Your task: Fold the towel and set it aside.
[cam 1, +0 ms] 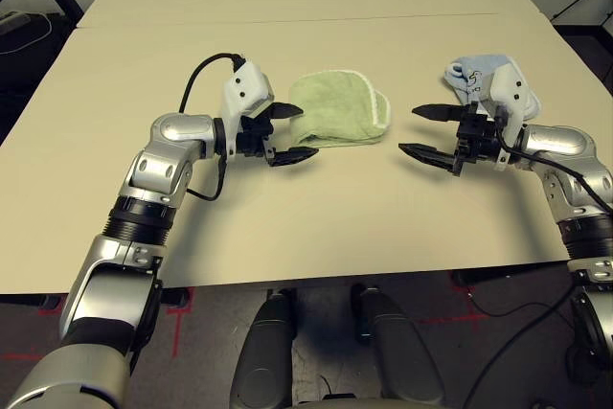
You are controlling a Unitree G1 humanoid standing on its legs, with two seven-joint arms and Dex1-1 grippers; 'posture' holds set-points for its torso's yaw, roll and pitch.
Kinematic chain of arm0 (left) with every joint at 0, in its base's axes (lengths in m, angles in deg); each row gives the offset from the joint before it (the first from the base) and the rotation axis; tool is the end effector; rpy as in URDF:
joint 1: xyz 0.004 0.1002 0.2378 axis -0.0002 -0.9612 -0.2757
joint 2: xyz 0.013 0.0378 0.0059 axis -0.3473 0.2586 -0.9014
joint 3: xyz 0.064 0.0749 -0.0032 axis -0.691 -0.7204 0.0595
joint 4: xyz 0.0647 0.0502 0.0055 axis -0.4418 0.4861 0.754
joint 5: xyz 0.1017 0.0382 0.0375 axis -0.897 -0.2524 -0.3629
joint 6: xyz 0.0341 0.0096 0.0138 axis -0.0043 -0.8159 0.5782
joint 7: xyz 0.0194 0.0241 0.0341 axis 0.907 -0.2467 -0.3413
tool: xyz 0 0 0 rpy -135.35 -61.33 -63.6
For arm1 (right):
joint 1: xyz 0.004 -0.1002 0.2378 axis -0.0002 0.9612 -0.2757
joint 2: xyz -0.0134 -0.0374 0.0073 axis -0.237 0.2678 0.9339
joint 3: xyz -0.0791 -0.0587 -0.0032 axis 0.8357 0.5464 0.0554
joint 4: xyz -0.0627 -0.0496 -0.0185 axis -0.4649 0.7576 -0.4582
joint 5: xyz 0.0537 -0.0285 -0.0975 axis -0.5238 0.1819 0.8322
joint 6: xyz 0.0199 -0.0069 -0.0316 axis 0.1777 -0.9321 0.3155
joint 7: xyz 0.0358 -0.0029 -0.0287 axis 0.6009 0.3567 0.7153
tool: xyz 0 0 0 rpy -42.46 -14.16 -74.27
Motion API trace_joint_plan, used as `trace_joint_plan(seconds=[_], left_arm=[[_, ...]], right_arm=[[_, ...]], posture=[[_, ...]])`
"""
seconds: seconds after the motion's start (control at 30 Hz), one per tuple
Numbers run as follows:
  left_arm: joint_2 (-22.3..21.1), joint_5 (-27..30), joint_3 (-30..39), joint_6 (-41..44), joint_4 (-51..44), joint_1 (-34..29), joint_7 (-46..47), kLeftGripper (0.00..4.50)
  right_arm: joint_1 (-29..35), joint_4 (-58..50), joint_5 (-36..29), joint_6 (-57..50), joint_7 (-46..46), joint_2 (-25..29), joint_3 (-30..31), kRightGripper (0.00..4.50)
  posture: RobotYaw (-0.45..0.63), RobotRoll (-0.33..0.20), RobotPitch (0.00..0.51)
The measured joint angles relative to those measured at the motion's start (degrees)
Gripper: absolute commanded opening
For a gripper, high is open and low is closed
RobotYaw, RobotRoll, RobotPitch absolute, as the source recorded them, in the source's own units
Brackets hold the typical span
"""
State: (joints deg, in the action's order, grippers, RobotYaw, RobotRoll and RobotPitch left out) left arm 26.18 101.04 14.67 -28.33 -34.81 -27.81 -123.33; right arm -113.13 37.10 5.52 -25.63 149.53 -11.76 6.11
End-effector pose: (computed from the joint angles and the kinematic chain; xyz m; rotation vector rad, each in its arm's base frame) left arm 0.3269 0.1996 0.1999 0.4652 0.0124 -1.1720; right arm 0.3160 -0.2497 0.1893 -0.3866 -0.0374 1.0429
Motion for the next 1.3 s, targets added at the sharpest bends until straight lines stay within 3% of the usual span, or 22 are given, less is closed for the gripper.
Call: trace_joint_plan(seconds=[0.23, 0.27, 0.33, 0.53, 0.57, 0.63, 0.67, 0.87, 1.3], left_arm=[[0.15, 0.76, 0.94, -0.55, -0.07, -0.67, -0.73, 4.48], [0.15, 0.83, 1.09, -0.45, -0.05, -0.69, -0.73, 4.32], [0.14, 1.02, 1.41, -0.29, -0.02, -0.69, -0.78, 3.90], [-0.11, 1.07, 2.32, -0.18, 0.34, -0.70, -1.37, 1.54], [-0.11, 1.07, 2.33, -0.12, 0.35, -0.70, -1.37, 1.51], [-0.12, 1.08, 2.36, 0.22, 0.36, -0.70, -1.37, 1.66], [-0.12, 1.08, 2.36, 0.33, 0.36, -0.70, -1.37, 1.97], [-0.12, 1.08, 2.36, 1.03, 0.38, -0.63, -1.38, 4.30], [-0.12, 0.96, 2.37, 1.45, 1.17, 0.05, -1.38, 4.38]], right_arm=[[0.00, 0.23, 0.03, 0.84, 0.87, 0.11, 0.00, 4.50], [0.00, 0.23, 0.02, 0.84, 0.98, 0.11, 0.00, 4.32], [0.00, 0.23, 0.00, 0.84, 1.17, 0.11, 0.00, 3.89], [0.00, 0.22, -0.34, 0.63, 2.34, 0.10, 0.00, 1.57], [-0.01, 0.22, -0.37, 0.52, 2.48, 0.10, 0.00, 1.17], [-0.02, 0.22, -0.59, 0.26, 2.94, 0.10, 0.00, 0.36], [-0.02, 0.21, -0.79, 0.19, 3.04, 0.10, 0.00, 0.01], [-0.06, 0.11, -1.39, -0.83, 3.66, 0.10, 0.00, 0.00], [-0.06, -0.48, -1.47, -1.75, 3.84, 0.10, 0.00, 0.00]], posture=[[0.09, 0.000, 0.174], [0.09, 0.000, 0.173], [0.09, 0.000, 0.173], [0.10, 0.000, 0.170], [0.10, 0.000, 0.170], [0.10, 0.000, 0.169], [0.10, 0.000, 0.169], [0.09, 0.000, 0.169], [0.09, 0.000, 0.171]])
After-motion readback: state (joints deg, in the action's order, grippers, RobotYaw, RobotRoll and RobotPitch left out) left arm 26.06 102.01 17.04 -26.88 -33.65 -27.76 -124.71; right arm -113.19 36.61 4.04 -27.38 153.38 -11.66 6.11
